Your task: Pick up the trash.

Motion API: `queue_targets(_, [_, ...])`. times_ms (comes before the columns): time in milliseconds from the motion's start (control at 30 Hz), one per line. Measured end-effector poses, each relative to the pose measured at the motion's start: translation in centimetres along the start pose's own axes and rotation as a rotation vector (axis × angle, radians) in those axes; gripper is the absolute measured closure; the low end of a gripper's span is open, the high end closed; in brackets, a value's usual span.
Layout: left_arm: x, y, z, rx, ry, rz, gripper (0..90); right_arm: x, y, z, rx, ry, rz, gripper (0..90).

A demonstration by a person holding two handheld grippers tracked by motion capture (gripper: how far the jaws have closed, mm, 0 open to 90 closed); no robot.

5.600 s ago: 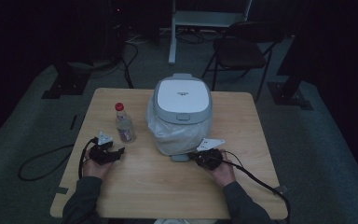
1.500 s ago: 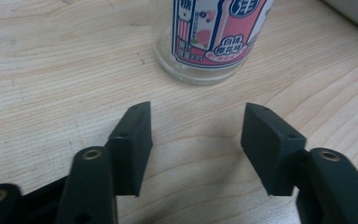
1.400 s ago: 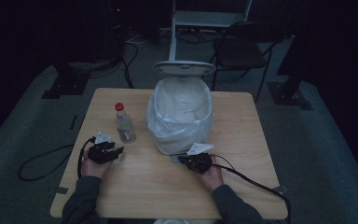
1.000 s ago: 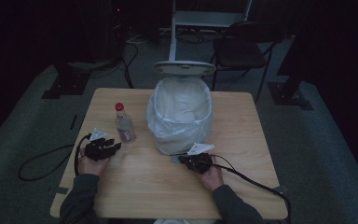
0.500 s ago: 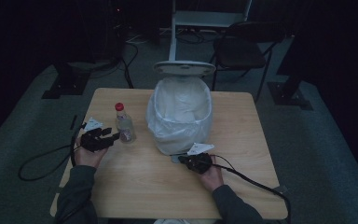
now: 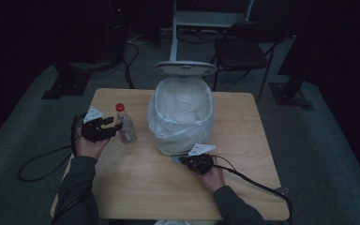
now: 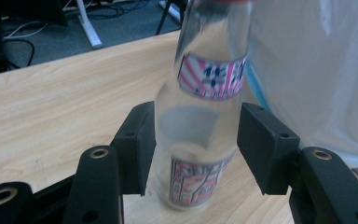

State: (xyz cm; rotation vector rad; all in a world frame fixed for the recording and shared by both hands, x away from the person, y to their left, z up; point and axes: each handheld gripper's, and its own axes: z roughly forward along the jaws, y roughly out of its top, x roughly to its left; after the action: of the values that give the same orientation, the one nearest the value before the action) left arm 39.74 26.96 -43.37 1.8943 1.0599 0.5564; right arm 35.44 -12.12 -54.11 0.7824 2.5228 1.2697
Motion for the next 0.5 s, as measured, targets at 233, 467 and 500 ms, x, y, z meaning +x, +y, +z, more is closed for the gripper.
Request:
queue_targets(233, [0.0,1.2,0.3,-0.008,-0.005,0.005,47.6,0.0,0.0,0.0,0.000,0.001,0.002,90.0])
queue_targets(467, [0.0,2.2,0.6,-0.009,-0.025,0.021,52.1,0.0,0.0,0.0,-0.001,0.001,0.002,90.0])
queue_targets(500, [-0.1,2.4,0.6,-0.011,-0.025,0.024,53.1,0.0,0.0,0.0,-0.001,0.001,0.001,90.0])
